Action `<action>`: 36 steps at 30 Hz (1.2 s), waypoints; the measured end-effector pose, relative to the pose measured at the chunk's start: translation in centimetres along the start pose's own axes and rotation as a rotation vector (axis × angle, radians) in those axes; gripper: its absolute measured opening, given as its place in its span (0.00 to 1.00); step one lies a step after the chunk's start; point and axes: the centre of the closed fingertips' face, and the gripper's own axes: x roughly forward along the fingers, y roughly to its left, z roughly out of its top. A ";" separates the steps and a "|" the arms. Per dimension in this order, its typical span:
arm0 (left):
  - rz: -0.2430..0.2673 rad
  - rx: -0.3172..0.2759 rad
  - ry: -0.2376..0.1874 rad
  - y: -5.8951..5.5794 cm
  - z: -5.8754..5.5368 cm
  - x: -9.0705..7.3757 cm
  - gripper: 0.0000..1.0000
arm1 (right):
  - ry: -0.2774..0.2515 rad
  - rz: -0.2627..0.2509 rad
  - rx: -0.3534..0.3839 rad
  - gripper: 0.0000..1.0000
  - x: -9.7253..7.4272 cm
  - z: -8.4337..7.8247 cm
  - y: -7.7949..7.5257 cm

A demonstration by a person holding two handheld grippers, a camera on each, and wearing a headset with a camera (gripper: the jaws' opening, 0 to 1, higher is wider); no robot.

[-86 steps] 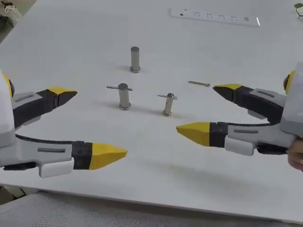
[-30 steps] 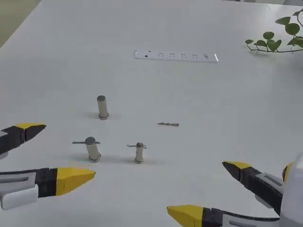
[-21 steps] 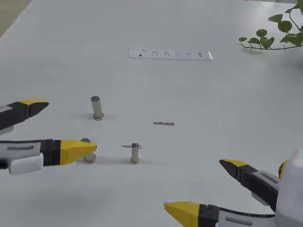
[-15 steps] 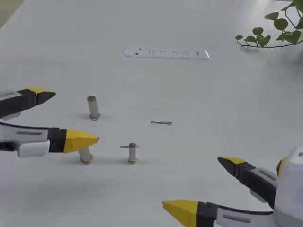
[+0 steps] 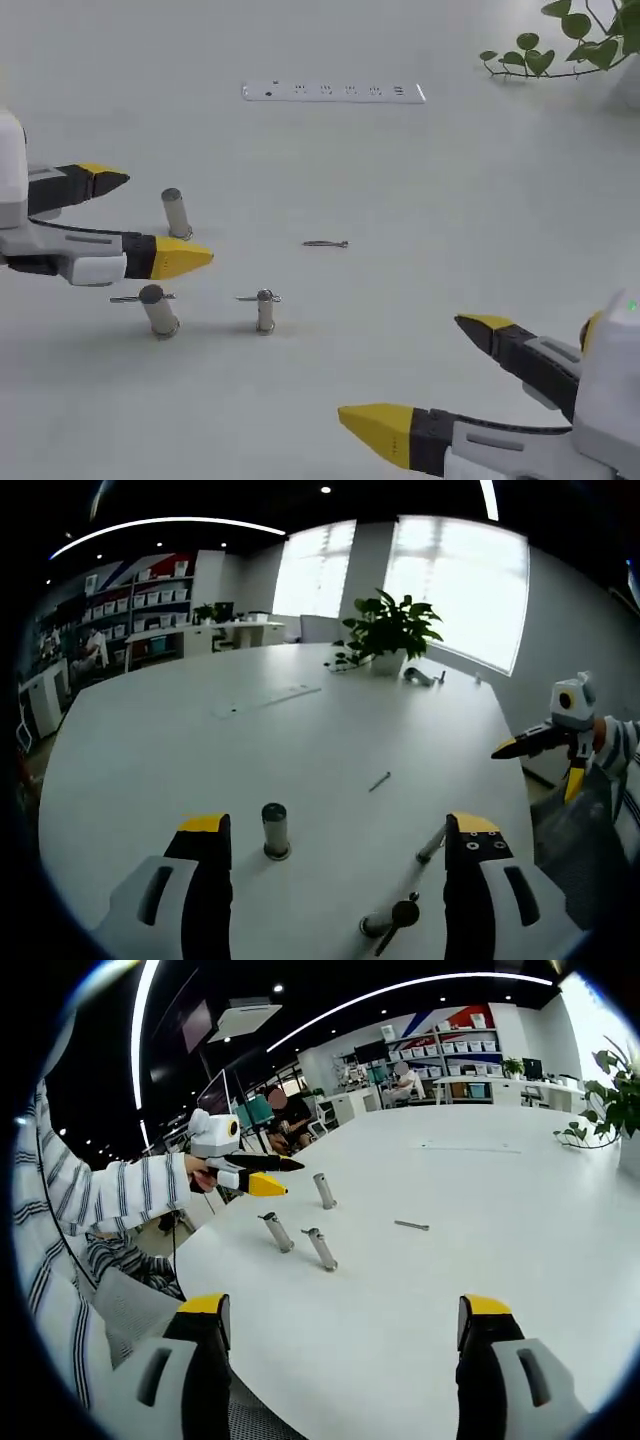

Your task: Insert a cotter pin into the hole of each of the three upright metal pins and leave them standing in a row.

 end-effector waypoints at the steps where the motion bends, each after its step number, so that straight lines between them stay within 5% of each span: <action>1: 0.002 0.003 0.005 0.2 -0.1 0.3 0.85 | 0.001 -0.001 0.001 0.93 0.1 0.0 0.0; 16: 0.057 0.015 0.086 3.5 -2.6 2.7 0.62 | 0.016 -0.027 -0.006 0.92 0.3 -0.3 -0.9; 36: 0.130 0.037 0.085 5.7 -3.0 5.0 0.27 | 0.035 -0.032 0.004 0.90 0.6 -0.9 -1.0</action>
